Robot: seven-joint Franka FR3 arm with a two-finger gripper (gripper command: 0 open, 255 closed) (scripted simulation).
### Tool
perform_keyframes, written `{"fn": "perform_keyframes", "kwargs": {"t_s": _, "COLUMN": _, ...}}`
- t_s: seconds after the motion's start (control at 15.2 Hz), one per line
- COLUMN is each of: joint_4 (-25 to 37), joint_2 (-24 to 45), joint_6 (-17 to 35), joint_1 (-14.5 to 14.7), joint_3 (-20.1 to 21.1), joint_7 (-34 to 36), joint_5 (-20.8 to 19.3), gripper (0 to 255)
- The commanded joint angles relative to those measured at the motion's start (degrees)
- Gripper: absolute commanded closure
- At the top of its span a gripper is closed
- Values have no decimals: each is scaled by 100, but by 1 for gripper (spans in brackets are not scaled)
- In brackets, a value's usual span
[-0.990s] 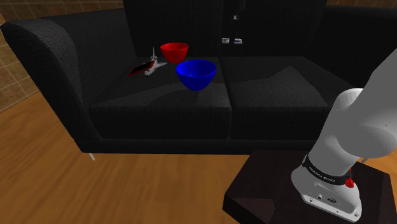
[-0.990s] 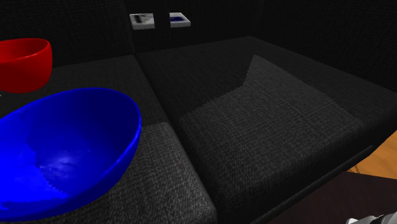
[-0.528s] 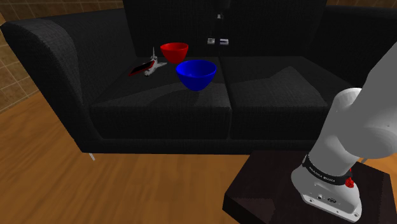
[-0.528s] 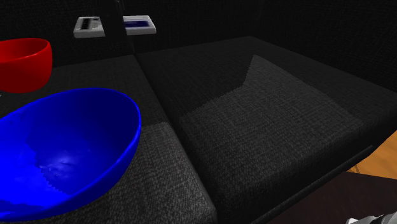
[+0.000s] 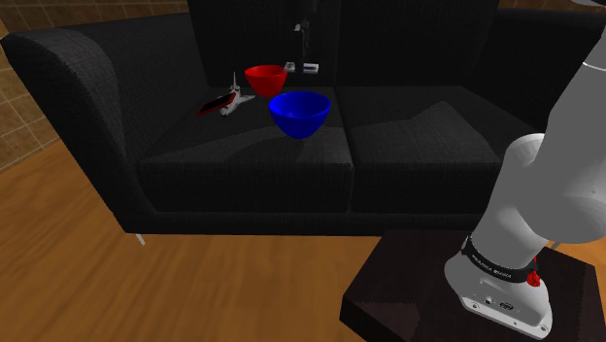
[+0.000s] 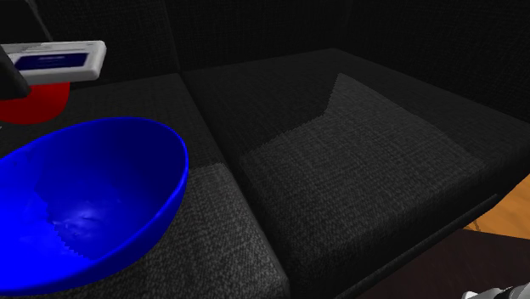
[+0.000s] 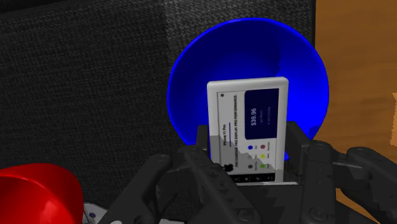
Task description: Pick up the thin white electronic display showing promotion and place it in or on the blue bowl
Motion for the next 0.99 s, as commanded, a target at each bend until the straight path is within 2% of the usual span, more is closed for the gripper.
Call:
{"fn": "perform_keyframes", "kwargs": {"t_s": 0.0, "joint_4": -99, "joint_2": 15, "joint_6": 114, "joint_1": 20, "joint_3": 22, "joint_7": 51, "joint_5": 3, "gripper": 255}}
{"fn": "perform_keyframes", "kwargs": {"t_s": 0.79, "joint_4": -1158, "joint_2": -97, "joint_6": 1062, "joint_1": 19, "joint_3": 22, "joint_7": 87, "joint_5": -18, "gripper": 255}}
{"fn": "perform_keyframes", "kwargs": {"t_s": 0.92, "joint_4": -1184, "joint_2": -97, "joint_6": 1088, "joint_1": 19, "joint_3": 22, "joint_7": 88, "joint_5": -18, "gripper": 255}}
